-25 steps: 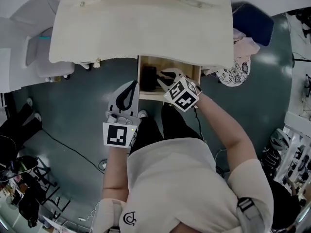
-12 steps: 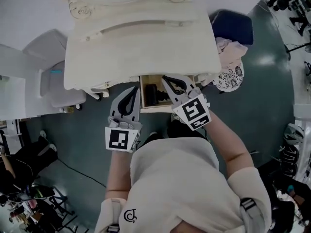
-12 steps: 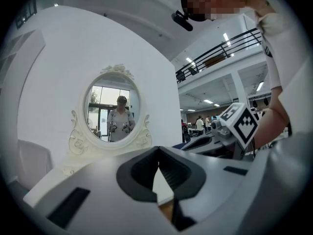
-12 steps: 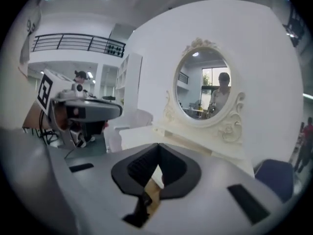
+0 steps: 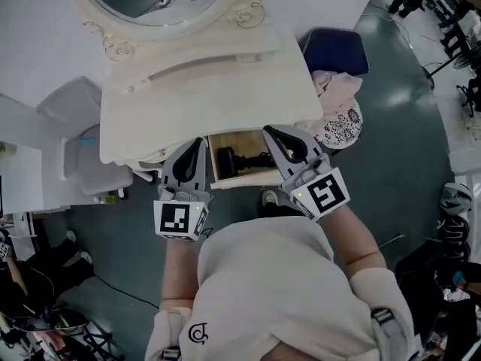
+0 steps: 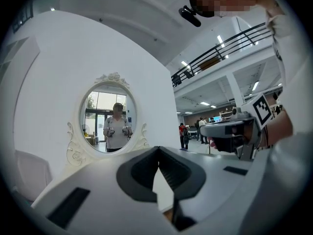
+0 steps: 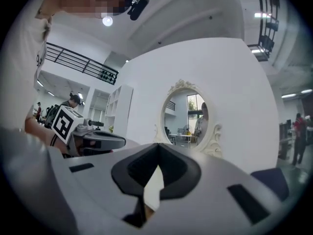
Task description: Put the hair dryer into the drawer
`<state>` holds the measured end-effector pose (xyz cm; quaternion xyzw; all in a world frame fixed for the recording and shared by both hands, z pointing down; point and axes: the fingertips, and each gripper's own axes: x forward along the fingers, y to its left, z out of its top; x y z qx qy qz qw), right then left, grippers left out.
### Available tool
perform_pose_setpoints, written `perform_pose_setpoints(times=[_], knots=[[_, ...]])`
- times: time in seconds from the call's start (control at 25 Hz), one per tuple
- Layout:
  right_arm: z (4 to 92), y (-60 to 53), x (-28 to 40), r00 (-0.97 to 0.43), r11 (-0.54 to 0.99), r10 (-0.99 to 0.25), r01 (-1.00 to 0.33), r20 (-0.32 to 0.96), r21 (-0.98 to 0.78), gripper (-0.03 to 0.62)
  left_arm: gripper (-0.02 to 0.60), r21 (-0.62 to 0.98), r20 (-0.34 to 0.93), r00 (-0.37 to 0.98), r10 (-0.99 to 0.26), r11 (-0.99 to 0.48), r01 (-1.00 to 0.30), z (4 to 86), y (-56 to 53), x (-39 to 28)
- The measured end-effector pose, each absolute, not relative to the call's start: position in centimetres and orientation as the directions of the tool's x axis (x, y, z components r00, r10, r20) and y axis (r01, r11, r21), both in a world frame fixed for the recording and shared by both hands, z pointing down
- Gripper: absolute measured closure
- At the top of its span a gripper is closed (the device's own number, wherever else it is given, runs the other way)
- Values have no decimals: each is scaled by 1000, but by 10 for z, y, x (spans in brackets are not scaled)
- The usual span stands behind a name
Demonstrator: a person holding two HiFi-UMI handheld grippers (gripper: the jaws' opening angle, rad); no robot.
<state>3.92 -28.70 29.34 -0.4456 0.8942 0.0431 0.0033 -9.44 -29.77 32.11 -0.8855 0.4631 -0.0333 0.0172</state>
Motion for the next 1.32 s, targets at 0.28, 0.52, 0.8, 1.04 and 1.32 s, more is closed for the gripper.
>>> perform_pose_setpoints(times=[0.28,0.52,0.8,1.04,1.32], knots=[[288,-277,58,-538,537,-840,-843,-75,32,588,568,-72,36,595,-803,-596,-800,307,-291,-83],[288,-276,59,-512,511,-855,-859,-77,38,589,568,-76,22,600,-800,-600,-797,298,-287,-83],[287,-277,62,-487,486,-870,-873,-76,30,589,568,-87,17,600,-800,-599,-796,292,-282,-87],[287,-275,63,-468,465,-880,-884,-84,50,588,568,-95,9,598,-801,-596,-797,288,-282,-89],[288,-274,68,-446,443,-891,-895,-79,59,588,568,-95,11,604,-797,-602,-792,285,-279,-84]])
